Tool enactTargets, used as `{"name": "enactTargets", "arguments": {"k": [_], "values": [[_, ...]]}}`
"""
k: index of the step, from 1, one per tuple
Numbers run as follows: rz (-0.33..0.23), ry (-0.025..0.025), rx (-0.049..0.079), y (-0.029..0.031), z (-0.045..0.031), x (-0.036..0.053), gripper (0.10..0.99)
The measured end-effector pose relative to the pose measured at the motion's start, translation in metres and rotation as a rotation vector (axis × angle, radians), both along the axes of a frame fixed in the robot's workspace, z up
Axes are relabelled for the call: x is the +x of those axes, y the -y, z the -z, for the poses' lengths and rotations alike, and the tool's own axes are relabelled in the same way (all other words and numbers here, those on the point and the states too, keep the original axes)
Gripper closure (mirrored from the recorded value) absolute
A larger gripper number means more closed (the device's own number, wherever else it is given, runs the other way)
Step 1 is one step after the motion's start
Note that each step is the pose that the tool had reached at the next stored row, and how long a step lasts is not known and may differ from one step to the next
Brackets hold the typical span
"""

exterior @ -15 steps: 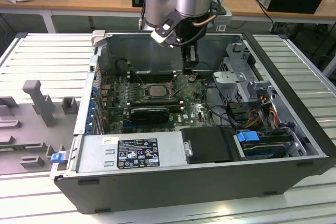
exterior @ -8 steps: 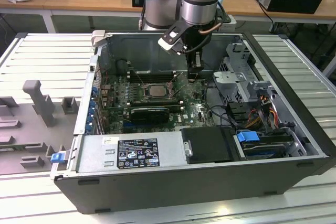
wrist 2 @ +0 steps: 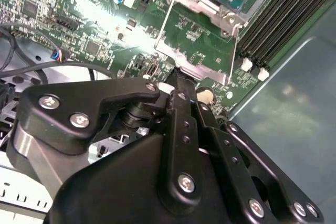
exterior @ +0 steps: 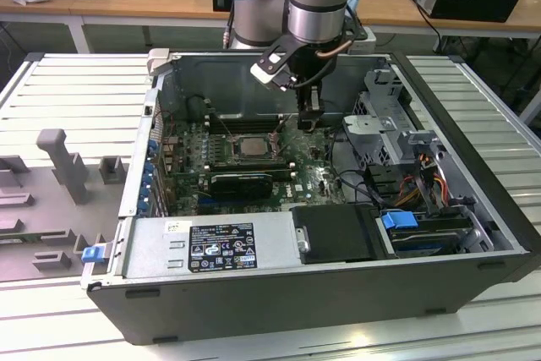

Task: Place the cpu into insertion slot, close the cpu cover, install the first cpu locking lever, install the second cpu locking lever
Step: 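Close the cpu cover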

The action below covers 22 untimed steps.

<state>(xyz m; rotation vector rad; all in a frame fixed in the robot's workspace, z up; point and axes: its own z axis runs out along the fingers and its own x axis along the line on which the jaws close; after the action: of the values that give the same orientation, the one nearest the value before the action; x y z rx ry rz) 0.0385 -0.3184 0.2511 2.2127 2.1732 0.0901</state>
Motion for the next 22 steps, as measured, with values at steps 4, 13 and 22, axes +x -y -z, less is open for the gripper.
{"name": "enactTargets", "arguments": {"k": [4, 13, 22], "values": [[0.0, 0.0, 0.0, 0.0, 0.0, -0.0049, 0.98], [0.0, 0.0, 0.0, 0.0, 0.0, -0.0122, 0.98], [0.0, 0.0, 0.0, 0.0, 0.0, -0.0171, 0.98]]}}
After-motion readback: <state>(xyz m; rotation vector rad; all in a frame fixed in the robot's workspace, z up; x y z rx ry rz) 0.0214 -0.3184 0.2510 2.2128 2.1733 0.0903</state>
